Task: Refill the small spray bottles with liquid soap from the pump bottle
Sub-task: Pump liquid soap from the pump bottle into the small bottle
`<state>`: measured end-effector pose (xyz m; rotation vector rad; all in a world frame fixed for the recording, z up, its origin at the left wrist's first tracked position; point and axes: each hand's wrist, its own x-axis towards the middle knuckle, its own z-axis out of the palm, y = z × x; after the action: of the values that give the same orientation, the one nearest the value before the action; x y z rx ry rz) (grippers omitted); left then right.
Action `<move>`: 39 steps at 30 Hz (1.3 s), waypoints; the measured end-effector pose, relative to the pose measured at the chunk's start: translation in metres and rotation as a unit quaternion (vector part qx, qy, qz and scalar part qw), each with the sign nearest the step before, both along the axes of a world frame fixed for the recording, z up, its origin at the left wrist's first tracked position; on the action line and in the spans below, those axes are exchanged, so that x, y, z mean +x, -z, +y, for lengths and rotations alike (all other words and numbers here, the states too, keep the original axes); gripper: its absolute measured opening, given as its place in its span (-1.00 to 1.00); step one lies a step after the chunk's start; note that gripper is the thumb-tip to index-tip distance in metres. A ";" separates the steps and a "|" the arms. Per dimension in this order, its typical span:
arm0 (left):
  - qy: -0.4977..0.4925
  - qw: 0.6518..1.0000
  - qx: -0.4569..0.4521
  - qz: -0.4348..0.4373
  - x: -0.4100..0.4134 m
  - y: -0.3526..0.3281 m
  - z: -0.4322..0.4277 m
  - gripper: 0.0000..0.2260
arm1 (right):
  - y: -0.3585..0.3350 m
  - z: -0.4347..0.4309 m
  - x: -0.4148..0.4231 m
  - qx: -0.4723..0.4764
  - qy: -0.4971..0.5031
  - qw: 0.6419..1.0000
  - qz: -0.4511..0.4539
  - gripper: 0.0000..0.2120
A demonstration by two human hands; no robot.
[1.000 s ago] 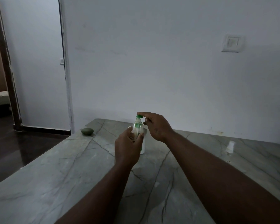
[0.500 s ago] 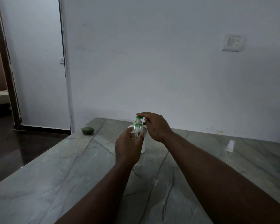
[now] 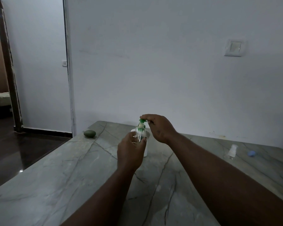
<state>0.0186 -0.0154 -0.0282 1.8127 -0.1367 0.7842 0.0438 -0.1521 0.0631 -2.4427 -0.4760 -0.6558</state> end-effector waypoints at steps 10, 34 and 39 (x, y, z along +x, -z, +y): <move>-0.003 1.000 0.009 0.000 0.000 -0.004 0.000 -0.57 | -0.001 -0.003 0.000 -0.027 0.001 1.000 -0.008 -0.59; -0.013 1.000 0.005 0.013 -0.004 -0.003 0.001 -0.78 | 0.002 0.006 -0.006 -0.029 0.026 0.999 0.017 -0.58; -0.003 1.000 0.001 0.005 -0.003 -0.002 0.001 -0.74 | -0.003 0.001 -0.006 -0.031 0.020 0.999 0.011 -0.58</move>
<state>0.0157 -0.0142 -0.0262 1.8199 -0.1264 0.7792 0.0383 -0.1514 0.0666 -2.5210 -0.4454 -0.6382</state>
